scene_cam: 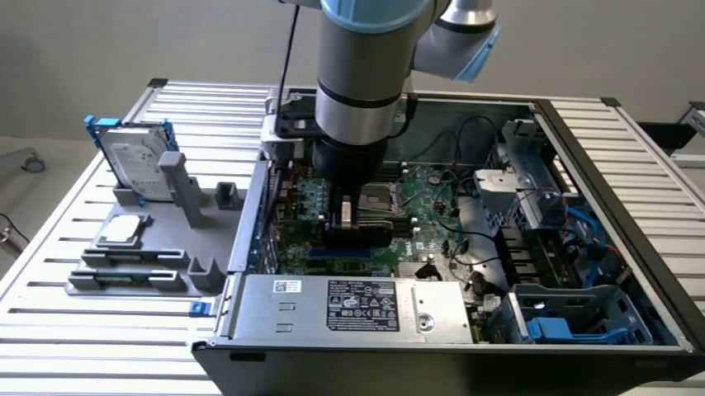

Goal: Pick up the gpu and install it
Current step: 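Insert the gpu into the slot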

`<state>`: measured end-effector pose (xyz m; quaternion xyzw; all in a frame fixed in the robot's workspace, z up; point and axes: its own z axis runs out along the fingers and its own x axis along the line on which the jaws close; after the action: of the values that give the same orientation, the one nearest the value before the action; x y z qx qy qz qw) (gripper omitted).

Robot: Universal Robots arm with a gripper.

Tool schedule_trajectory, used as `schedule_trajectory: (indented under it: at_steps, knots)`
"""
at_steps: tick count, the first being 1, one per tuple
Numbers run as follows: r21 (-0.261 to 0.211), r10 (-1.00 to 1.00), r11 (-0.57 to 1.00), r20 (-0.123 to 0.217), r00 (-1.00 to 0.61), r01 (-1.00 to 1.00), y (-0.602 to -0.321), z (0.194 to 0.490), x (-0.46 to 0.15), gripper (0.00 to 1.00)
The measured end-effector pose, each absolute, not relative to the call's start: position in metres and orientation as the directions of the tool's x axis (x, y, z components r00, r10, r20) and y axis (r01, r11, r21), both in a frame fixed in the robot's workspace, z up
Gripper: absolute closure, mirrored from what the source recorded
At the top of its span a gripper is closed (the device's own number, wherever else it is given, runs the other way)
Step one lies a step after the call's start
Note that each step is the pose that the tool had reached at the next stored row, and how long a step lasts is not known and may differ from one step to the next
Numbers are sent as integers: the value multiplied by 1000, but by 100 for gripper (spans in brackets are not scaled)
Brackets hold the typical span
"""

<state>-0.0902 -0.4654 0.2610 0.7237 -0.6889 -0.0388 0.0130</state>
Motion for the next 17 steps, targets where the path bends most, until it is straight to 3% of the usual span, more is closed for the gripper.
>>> schedule_trajectory:
  at_steps: [17]
  knots:
    - [73,-998,-44,-38,42,-996,-467,257,-93,74]
